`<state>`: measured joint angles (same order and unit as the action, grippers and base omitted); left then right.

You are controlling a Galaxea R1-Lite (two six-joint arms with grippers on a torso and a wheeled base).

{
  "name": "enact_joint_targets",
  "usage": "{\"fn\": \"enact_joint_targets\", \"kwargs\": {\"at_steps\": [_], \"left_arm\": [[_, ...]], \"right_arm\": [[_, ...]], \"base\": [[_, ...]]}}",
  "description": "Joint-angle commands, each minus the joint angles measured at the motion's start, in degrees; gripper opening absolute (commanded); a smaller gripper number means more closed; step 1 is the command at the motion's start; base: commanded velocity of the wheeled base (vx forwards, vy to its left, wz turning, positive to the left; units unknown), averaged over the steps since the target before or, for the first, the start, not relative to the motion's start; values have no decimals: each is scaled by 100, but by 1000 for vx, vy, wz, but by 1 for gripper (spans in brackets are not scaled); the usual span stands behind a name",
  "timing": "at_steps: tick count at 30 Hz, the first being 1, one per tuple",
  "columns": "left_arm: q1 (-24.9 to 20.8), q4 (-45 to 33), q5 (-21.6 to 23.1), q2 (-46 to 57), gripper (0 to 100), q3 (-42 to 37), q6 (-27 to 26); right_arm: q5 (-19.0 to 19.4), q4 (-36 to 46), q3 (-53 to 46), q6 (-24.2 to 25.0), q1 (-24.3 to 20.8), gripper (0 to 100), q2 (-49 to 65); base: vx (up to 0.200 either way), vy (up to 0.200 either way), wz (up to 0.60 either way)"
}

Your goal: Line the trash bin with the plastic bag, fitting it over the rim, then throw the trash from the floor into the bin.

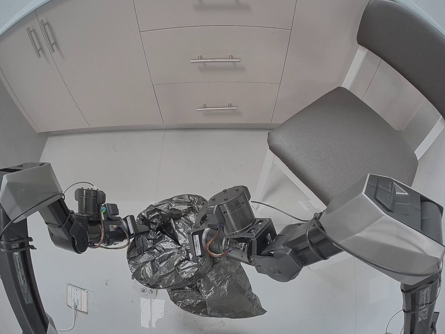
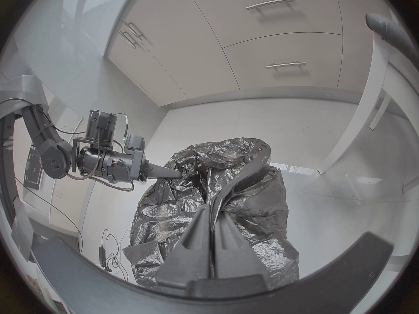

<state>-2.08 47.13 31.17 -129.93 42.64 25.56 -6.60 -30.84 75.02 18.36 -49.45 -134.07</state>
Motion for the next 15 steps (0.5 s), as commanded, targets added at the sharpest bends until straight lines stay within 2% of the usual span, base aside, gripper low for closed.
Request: {"fn": "enact_joint_targets", "kwargs": {"at_steps": [1,10,11,13,15], "left_arm": [[6,-20,-6,-68,100,60,10],[15,-55,-1122,-77,100,306,36],[6,-46,-1474,-68,100,359,36],[-20,-37,-1843,-77,100,403,19],[-29,-37,-1931,-147,100,420,1]], "right_arm": [[0,-1,-5,1,-4,0,-14],[-8,-1,4,-8,-21,0,-58],[-8,-1,4,1,-13,0,-66],[-8,-1,-5,1,-13,0,-66],[-8,-1,-5,1,-13,0,-66]], "base": [[0,0,0],[0,0,0],[0,0,0],[0,0,0],[0,0,0]]}}
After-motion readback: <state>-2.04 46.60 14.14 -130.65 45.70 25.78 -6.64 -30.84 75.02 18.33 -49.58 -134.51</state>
